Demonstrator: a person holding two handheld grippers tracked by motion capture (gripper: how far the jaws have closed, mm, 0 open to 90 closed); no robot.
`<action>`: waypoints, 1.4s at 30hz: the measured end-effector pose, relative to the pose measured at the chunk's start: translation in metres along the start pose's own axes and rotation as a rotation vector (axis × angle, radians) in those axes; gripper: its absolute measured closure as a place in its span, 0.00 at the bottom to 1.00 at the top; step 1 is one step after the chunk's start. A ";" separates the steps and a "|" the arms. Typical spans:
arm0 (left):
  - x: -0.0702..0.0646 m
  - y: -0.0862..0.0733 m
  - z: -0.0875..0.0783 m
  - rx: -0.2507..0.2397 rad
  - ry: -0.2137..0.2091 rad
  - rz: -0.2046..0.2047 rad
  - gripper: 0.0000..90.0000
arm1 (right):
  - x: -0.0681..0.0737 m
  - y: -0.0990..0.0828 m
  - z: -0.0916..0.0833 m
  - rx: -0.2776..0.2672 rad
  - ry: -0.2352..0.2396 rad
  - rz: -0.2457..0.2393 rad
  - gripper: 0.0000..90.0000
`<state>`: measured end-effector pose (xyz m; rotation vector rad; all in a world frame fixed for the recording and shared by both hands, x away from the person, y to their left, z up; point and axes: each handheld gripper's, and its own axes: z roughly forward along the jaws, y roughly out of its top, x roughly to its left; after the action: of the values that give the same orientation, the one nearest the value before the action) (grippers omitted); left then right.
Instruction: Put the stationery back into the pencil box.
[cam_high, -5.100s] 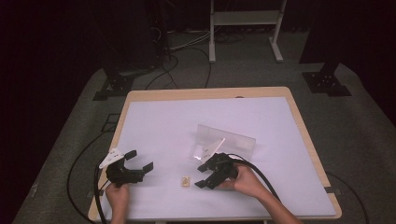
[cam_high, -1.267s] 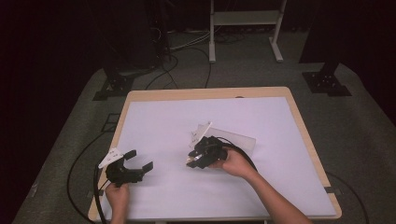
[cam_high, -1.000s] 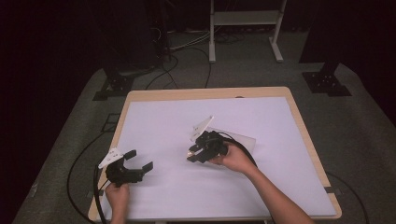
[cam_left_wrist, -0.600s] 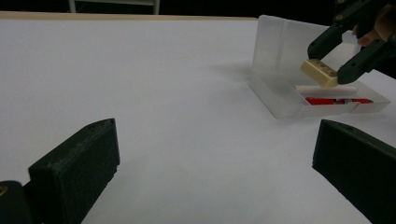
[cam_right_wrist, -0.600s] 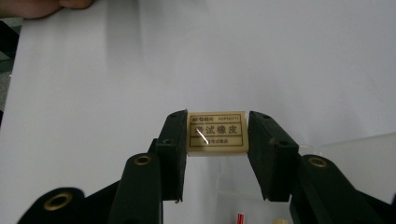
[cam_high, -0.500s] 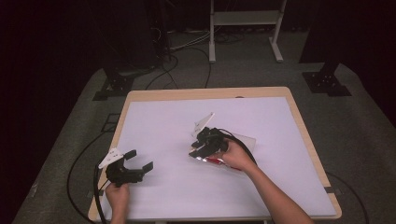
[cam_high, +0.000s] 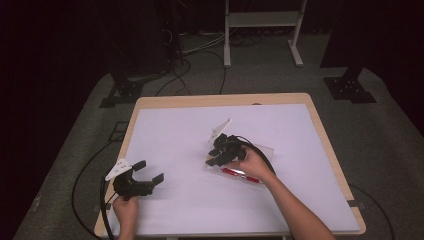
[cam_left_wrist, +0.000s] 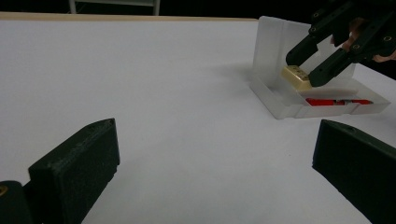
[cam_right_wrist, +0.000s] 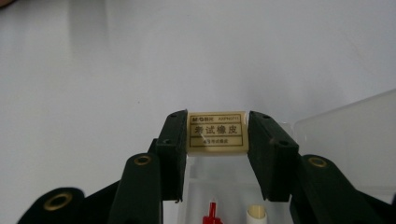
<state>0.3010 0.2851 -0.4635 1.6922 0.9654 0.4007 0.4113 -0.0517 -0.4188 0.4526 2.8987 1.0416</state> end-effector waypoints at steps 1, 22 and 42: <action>0.000 0.000 0.000 0.000 0.001 0.001 0.00 | -0.001 0.000 0.001 0.001 -0.002 0.003 0.65; 0.000 0.000 0.000 0.000 0.001 0.002 0.00 | -0.014 -0.009 0.012 0.029 0.005 0.043 0.64; 0.000 0.000 -0.001 -0.005 -0.002 0.000 0.00 | -0.013 -0.009 0.021 0.066 0.004 0.040 0.63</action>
<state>0.3007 0.2857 -0.4634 1.6882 0.9623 0.4013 0.4240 -0.0487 -0.4419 0.5138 2.9465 0.9551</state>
